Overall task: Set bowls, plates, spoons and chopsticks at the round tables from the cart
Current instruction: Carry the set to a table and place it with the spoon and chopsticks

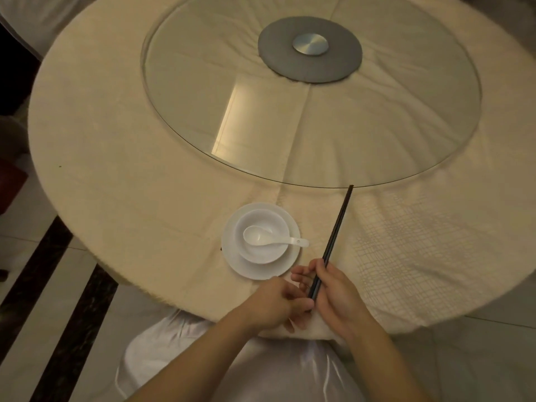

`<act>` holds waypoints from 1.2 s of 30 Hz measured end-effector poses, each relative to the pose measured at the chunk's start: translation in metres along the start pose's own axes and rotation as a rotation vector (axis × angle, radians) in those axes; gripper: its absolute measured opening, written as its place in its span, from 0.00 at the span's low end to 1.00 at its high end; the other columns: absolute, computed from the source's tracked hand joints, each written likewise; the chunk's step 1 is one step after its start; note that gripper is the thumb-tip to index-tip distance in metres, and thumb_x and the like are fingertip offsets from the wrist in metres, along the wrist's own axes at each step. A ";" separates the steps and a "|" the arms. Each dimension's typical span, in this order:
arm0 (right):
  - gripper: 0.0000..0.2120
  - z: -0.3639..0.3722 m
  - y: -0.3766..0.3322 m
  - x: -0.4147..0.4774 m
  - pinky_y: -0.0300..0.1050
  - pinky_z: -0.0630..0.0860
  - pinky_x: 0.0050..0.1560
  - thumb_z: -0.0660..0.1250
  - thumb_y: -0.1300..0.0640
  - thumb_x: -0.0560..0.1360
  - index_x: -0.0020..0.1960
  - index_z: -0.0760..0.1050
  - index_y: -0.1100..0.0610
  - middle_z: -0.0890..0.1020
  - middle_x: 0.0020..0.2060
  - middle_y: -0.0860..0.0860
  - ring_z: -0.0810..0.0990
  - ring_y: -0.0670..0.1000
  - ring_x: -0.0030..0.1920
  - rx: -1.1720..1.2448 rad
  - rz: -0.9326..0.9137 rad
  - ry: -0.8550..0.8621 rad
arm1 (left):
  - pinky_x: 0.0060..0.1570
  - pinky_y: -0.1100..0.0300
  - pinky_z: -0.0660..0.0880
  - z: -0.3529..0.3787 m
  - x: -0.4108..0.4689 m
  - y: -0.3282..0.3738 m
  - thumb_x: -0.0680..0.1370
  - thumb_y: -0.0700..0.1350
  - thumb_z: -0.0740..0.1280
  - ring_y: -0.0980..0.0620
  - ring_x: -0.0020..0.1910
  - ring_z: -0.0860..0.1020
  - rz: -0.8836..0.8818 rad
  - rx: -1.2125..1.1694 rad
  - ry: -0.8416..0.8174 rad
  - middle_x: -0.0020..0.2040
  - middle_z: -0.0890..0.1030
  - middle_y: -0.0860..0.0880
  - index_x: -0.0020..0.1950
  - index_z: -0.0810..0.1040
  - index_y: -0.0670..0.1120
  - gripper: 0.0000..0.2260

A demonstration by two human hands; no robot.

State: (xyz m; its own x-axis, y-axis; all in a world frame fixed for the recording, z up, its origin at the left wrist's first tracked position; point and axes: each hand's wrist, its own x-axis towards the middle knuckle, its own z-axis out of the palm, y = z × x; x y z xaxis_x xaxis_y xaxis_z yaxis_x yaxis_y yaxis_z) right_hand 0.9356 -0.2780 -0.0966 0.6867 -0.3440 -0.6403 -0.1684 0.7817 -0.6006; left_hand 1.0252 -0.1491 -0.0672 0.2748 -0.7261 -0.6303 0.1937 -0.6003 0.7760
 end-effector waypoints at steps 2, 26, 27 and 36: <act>0.14 0.002 -0.001 -0.003 0.48 0.80 0.47 0.54 0.54 0.86 0.47 0.72 0.59 0.85 0.45 0.61 0.85 0.54 0.45 -0.012 -0.015 0.003 | 0.33 0.62 0.79 0.005 0.001 0.001 0.80 0.39 0.69 0.51 0.35 0.83 -0.023 -0.087 0.003 0.40 0.83 0.40 0.52 0.82 0.33 0.08; 0.06 0.007 0.016 0.004 0.38 0.80 0.34 0.74 0.63 0.75 0.50 0.81 0.64 0.85 0.30 0.51 0.83 0.46 0.31 -0.521 -0.075 0.207 | 0.46 0.56 0.83 -0.011 0.002 -0.032 0.78 0.34 0.69 0.47 0.37 0.84 -0.241 -0.357 0.102 0.39 0.84 0.39 0.48 0.83 0.31 0.06; 0.06 0.010 0.017 0.006 0.39 0.80 0.34 0.74 0.63 0.75 0.50 0.81 0.64 0.85 0.31 0.51 0.83 0.46 0.31 -0.523 -0.071 0.209 | 0.46 0.55 0.83 -0.013 0.001 -0.033 0.78 0.34 0.69 0.46 0.38 0.84 -0.244 -0.372 0.117 0.40 0.84 0.38 0.49 0.83 0.30 0.06; 0.04 0.017 0.019 0.009 0.41 0.82 0.36 0.76 0.63 0.73 0.46 0.84 0.63 0.87 0.35 0.56 0.85 0.49 0.35 -0.539 -0.062 0.238 | 0.44 0.57 0.82 -0.018 0.002 -0.041 0.78 0.33 0.68 0.46 0.39 0.84 -0.272 -0.448 0.121 0.41 0.84 0.37 0.52 0.81 0.28 0.07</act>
State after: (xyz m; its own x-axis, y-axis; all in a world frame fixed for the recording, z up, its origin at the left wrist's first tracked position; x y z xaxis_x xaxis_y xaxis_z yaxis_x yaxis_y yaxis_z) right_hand 0.9504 -0.2570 -0.1059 0.5400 -0.5365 -0.6485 -0.5109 0.4035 -0.7591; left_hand 1.0345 -0.1204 -0.1000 0.2600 -0.5042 -0.8235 0.6491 -0.5402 0.5356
